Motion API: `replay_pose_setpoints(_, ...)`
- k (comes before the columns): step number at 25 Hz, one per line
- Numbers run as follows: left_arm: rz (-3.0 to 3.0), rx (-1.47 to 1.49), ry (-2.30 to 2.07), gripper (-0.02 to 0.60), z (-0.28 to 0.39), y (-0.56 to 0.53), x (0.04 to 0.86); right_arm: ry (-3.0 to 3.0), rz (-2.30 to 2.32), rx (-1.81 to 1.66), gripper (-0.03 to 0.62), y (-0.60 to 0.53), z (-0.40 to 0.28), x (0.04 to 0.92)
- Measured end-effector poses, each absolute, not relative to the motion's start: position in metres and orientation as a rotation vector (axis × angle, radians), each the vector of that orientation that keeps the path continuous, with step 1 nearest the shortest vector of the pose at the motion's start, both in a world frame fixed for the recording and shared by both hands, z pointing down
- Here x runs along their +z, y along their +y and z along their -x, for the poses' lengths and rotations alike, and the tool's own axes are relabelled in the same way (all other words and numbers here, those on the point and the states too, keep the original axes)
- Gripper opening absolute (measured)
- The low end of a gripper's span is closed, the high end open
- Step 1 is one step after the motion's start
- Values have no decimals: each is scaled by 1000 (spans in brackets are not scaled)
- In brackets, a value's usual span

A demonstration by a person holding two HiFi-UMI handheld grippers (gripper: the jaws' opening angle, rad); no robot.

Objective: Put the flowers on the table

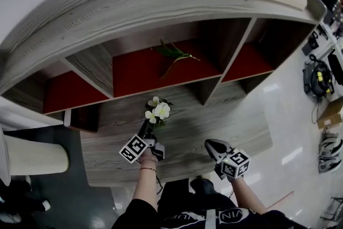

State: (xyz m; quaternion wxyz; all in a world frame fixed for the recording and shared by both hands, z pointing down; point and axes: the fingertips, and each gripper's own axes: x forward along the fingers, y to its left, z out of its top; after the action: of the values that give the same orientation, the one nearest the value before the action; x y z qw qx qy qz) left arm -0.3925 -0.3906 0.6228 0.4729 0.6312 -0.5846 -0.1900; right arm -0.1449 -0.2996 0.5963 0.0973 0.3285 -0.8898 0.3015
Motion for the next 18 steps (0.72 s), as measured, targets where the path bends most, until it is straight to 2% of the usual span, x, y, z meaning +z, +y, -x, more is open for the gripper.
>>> replay_pose_setpoints(7,-1546,-414,-1447,155,397,-366,627,-2659,-930,869,11,-304,151,592)
replay_pose_setpoints(9,-1560,-379,-1457,125,398,-357,627,-2671,-919,850,11,-306,153,589)
replay_pose_setpoints(13,-1601,-291,-1518,15,404,-339,624,-2701,-908,814,11,-312,156,582)
replay_pose_setpoints(18,-1740,-183,-1679,5,420,-320,597,-2760,-884,744,11,-322,162,567)
